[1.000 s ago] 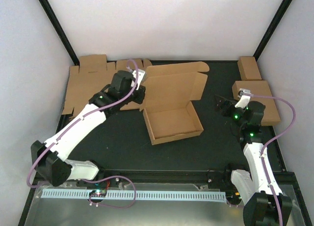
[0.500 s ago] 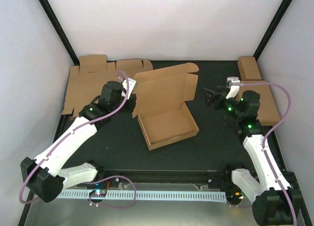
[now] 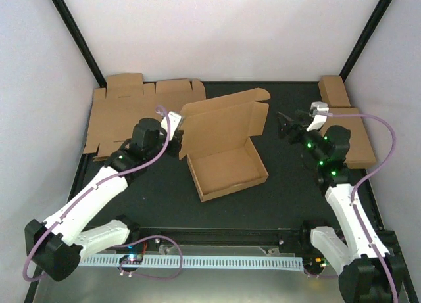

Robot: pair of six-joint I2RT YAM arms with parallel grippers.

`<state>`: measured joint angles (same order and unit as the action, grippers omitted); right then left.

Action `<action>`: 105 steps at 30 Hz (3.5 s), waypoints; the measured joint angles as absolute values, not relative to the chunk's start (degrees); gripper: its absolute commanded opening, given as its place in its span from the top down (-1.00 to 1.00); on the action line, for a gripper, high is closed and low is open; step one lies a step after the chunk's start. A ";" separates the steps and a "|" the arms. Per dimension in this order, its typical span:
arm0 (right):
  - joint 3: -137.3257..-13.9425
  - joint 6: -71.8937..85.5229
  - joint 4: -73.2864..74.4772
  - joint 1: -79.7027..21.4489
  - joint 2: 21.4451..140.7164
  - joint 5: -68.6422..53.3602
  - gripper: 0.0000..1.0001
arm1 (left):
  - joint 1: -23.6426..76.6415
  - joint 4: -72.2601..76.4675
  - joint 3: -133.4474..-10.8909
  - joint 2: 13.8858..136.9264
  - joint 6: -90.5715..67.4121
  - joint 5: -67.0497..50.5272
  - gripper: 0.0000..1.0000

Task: Fold the paper box

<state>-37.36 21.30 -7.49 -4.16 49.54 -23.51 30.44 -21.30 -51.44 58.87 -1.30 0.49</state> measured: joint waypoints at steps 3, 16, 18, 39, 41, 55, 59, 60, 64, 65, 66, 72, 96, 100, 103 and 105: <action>-36.53 24.91 -12.73 -4.36 51.31 -23.79 -0.99 | 30.44 -19.00 -49.84 58.85 -2.28 -0.30 0.97; -35.11 14.87 -23.07 -19.79 57.43 -17.26 -0.99 | 30.41 -10.46 -46.15 62.33 -5.37 0.23 0.97; -35.33 12.51 -22.59 -19.79 57.65 -16.97 -0.99 | 30.39 -9.72 -46.17 63.16 -5.41 0.69 0.97; -60.84 -23.27 -10.59 -32.49 78.72 -41.17 -0.99 | 29.28 -8.91 -58.61 78.32 -3.66 -0.95 0.97; -63.99 -25.50 -5.52 -32.91 81.19 -41.41 -0.99 | 29.19 -9.04 -59.57 78.83 -3.40 -1.52 0.97; -64.60 -28.91 5.98 -35.35 82.50 -41.10 -0.99 | 28.88 -9.72 -60.64 79.53 -1.98 -3.09 0.97; -61.71 -28.95 4.89 -35.57 78.74 -40.82 -0.99 | 28.88 -9.74 -60.58 79.50 -2.09 -3.81 0.97; -61.12 -28.95 4.49 -35.75 78.08 -40.62 -0.99 | 28.88 -9.69 -60.47 79.50 -2.13 -4.10 0.97; -57.52 -29.08 2.15 -37.76 75.83 -39.11 -0.99 | 28.88 -9.67 -59.18 78.70 -2.74 -4.75 0.97; -56.25 -29.06 1.37 -38.48 75.44 -38.63 -0.99 | 28.88 -9.67 -58.89 78.41 -2.87 -4.84 0.97; -55.18 -29.06 0.80 -39.11 75.20 -38.17 -0.99 | 28.88 -9.67 -58.59 78.06 -3.07 -4.91 0.97; -51.59 -29.06 -1.04 -41.71 75.48 -35.62 -0.99 | 28.88 -9.82 -56.34 75.33 -3.66 -4.99 0.97; -41.91 -25.67 -9.87 -42.39 66.78 -25.58 -0.99 | 28.88 -13.74 -52.14 66.94 -3.86 -2.90 0.97; -41.87 -24.16 -10.63 -42.30 65.56 -23.86 -0.99 | 28.77 -14.76 -50.30 63.61 -4.14 -2.09 0.97; -42.35 -24.21 -10.28 -42.30 66.67 -24.60 -0.99 | 28.53 -15.16 -49.04 61.30 -4.45 -1.85 0.97; -43.44 -24.45 -9.85 -42.30 68.51 -25.04 -0.99 | 28.51 -15.49 -48.18 60.01 -4.69 -1.67 0.97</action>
<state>-43.44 -24.45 -9.85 -42.30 68.51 -25.04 28.51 -15.49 -48.18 60.01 -4.69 -1.67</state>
